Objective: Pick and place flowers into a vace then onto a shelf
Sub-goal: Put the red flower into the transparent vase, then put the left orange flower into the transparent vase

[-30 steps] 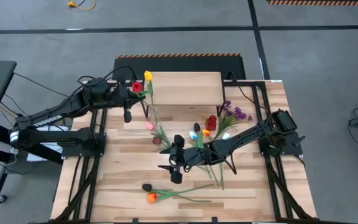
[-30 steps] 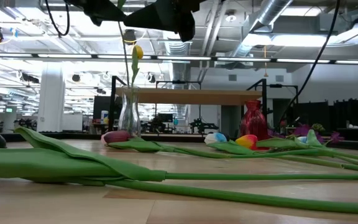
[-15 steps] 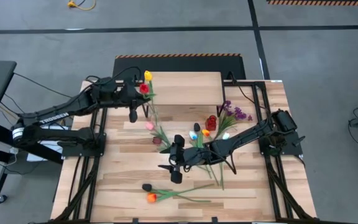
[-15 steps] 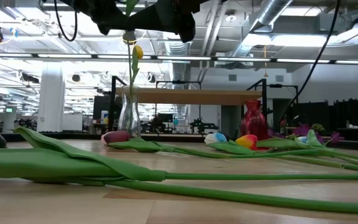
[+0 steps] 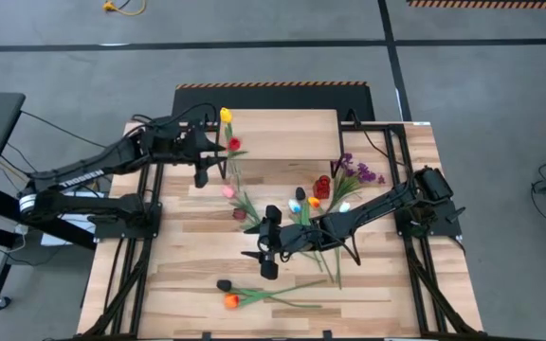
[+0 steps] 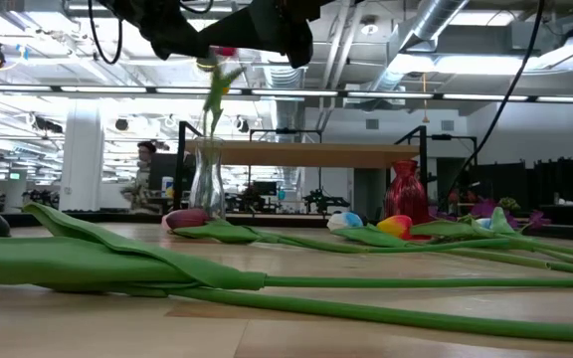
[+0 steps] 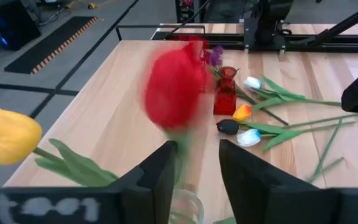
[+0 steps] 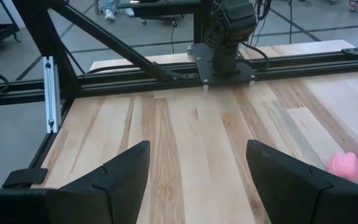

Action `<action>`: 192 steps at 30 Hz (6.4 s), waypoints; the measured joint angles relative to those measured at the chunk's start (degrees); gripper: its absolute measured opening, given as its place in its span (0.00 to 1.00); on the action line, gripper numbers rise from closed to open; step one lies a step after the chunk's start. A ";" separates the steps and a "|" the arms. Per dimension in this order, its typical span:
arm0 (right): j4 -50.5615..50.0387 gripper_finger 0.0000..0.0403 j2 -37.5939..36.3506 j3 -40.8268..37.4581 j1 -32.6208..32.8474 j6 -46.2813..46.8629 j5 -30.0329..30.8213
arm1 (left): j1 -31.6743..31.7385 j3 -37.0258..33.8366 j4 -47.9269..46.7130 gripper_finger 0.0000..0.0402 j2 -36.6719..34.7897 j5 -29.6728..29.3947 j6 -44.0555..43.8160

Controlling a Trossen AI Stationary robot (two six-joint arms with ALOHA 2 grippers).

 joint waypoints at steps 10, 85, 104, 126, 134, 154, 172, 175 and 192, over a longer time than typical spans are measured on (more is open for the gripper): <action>0.00 0.65 0.00 0.00 0.00 -0.02 -0.01 | 0.00 5.46 -10.63 0.35 -0.09 -5.15 -0.24; -19.69 0.64 12.87 1.14 10.01 27.87 -10.55 | -43.01 -34.86 32.57 0.35 -28.53 -18.00 -22.34; -23.54 0.63 12.92 0.24 13.64 27.61 -4.59 | -43.43 -34.86 32.96 0.35 -27.61 -18.27 -23.91; -26.49 0.12 16.59 0.22 14.10 23.21 4.53 | -43.43 -34.86 32.96 0.35 -27.63 -18.01 -23.91; -25.99 0.02 16.59 0.26 11.00 22.44 4.75 | -43.43 -34.86 32.95 0.35 -27.61 -18.05 -23.91; -35.01 0.00 15.80 12.23 10.29 9.80 17.77 | -43.43 -34.82 32.67 0.35 -27.63 -14.77 -25.78; -28.19 0.00 15.63 25.23 18.60 -6.65 23.79 | -43.43 -33.03 32.67 0.35 -30.22 -12.21 -22.18; -22.96 0.00 15.57 25.98 20.26 -11.88 29.15 | -43.43 -33.03 32.51 0.35 -30.32 -10.60 -20.69; 14.99 0.00 15.45 26.12 6.32 -24.54 21.60 | -43.43 -33.03 45.12 0.35 -23.10 -8.98 -5.05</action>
